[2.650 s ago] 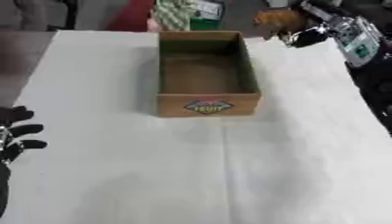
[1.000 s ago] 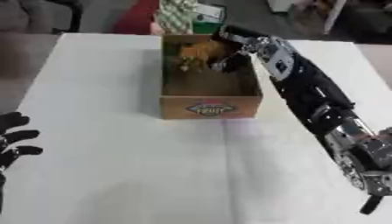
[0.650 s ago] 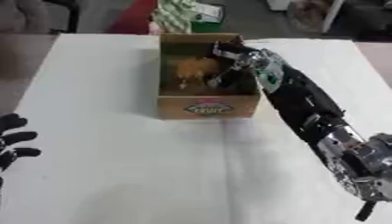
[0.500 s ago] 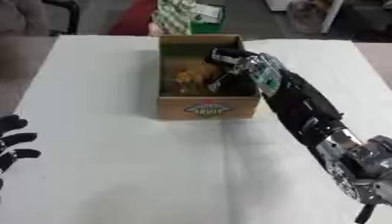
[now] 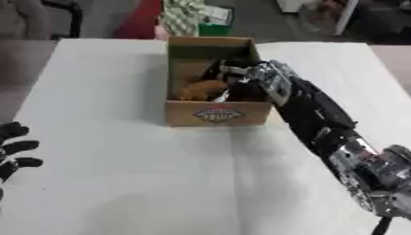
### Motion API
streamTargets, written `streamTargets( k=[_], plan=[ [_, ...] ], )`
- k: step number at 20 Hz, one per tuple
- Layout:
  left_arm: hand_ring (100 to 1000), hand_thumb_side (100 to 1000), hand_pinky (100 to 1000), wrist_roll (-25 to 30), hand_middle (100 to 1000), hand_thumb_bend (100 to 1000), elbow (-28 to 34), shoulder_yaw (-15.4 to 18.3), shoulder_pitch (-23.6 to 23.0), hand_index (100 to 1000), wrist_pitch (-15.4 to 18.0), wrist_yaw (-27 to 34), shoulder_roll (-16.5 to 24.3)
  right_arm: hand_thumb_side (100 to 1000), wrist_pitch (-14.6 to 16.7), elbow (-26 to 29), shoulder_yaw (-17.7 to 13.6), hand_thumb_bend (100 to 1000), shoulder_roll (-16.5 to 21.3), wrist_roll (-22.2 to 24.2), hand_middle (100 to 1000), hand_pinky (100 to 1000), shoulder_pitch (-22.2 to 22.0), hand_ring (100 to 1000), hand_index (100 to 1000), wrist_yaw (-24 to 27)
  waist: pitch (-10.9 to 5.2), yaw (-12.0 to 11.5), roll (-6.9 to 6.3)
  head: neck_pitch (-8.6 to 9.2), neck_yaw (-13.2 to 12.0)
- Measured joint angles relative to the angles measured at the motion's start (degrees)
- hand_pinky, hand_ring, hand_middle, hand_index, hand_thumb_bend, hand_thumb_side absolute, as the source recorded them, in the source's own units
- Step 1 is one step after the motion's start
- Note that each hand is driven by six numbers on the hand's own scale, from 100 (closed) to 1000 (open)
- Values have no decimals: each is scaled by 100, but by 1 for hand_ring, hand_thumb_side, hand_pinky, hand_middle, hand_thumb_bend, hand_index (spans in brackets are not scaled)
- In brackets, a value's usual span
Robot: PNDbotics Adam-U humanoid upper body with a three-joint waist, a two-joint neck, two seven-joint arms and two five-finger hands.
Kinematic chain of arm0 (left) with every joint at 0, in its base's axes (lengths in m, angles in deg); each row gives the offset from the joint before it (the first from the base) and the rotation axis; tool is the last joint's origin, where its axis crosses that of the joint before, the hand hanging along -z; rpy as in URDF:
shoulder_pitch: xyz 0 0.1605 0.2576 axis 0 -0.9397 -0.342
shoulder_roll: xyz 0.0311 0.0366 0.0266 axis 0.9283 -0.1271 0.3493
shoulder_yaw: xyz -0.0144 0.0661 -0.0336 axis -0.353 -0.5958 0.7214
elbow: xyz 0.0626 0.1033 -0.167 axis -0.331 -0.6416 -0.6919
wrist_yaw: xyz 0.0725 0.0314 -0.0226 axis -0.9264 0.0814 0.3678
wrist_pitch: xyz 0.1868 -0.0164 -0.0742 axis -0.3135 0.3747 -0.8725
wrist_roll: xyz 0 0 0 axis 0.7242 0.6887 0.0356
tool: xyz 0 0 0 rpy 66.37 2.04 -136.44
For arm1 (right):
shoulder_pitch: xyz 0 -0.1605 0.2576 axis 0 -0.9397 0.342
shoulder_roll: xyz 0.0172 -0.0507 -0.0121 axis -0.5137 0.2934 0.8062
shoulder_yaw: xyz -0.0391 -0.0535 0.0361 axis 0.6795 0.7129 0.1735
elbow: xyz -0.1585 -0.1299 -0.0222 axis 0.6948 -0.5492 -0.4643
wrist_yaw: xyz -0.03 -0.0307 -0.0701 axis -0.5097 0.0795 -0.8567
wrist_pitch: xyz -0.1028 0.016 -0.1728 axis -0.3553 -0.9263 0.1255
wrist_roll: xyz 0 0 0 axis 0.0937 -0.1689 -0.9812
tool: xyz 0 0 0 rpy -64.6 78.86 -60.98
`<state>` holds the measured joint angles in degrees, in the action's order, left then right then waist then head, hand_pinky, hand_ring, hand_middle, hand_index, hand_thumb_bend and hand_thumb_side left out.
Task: Pick up objects on the table and place them in the box.
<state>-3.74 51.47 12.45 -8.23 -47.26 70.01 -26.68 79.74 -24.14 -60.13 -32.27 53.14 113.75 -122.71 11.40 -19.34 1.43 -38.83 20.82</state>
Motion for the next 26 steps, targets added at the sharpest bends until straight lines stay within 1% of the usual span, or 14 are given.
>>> streamTargets(
  k=[1,3,4,9,13,18,21,25,26],
  plan=[
    [684,705,565,0,692,184,0,0,0,756,0,0,0,573,-3,6,-9,468,15,66,880,826,2,932,920,35,0,3,0,9,-1],
    [684,705,565,0,692,184,0,0,0,757,0,0,0,593,-5,15,-26,504,41,178,894,836,3,941,926,119,0,17,0,10,-4],
    [684,705,565,0,693,184,0,0,0,757,0,0,0,621,-9,20,-31,517,70,220,908,844,3,948,934,167,0,19,1,11,-6],
    [685,705,565,0,693,183,0,0,0,757,0,0,0,642,-41,172,-103,540,285,382,926,860,33,959,949,533,-2,47,15,12,-32],
    [687,705,566,-2,693,182,0,1,-1,757,2,-2,0,655,-99,331,-182,561,516,542,942,871,71,974,961,940,-4,68,33,13,-58],
    [688,706,566,-4,694,181,-2,2,-1,757,5,-6,1,658,-174,527,-242,567,780,775,945,874,76,977,965,1403,-6,139,52,16,-94],
    [688,707,567,-14,694,180,-4,4,-3,757,15,-11,3,650,-220,672,-277,562,920,839,935,867,33,970,961,1640,-9,193,52,17,-125],
    [689,708,567,-29,695,179,-16,12,-22,758,29,-16,4,609,-229,920,-329,550,1098,744,897,841,-149,947,946,2045,-13,304,51,19,-180],
    [690,708,567,-33,695,179,-17,21,-32,758,33,-19,4,607,-237,996,-346,519,1144,665,889,830,-212,940,944,2179,-13,328,50,19,-198]
  ],
)
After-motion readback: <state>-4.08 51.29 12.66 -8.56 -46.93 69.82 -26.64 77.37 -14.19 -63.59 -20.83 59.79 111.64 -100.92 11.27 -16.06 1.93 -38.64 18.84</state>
